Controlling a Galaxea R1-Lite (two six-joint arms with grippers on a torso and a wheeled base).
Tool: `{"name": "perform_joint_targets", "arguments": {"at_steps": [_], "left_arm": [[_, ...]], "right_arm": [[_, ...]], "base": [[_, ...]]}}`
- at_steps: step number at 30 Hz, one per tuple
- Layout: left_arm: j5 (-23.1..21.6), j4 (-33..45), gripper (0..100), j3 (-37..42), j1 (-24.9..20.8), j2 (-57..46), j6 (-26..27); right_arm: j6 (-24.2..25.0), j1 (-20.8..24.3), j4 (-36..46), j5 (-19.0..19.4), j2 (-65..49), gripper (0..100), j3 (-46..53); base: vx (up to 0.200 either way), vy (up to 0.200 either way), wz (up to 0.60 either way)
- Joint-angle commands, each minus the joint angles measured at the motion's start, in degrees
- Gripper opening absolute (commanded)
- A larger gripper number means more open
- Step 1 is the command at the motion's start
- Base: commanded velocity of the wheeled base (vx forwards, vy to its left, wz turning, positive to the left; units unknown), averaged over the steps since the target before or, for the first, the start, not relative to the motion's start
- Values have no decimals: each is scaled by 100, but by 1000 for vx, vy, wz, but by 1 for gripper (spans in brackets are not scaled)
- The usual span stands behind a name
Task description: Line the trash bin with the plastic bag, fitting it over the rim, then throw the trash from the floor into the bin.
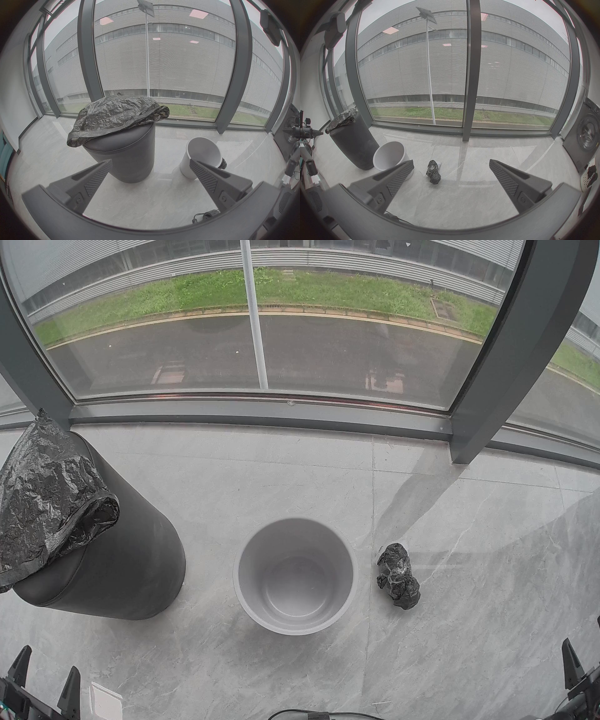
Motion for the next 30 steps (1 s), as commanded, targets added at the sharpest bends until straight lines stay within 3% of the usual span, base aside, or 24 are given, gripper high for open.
{"name": "perform_joint_targets", "arguments": {"at_steps": [1, 30], "left_arm": [[1, -11, 100, 101, 1, 9, -2], [27, -11, 100, 101, 1, 0, -116]], "right_arm": [[-34, 1, -3, 3, -84, 100, 101], [142, 1, -21, -32, -93, 100, 101]], "base": [[0, 0, 0], [0, 0, 0]]}}
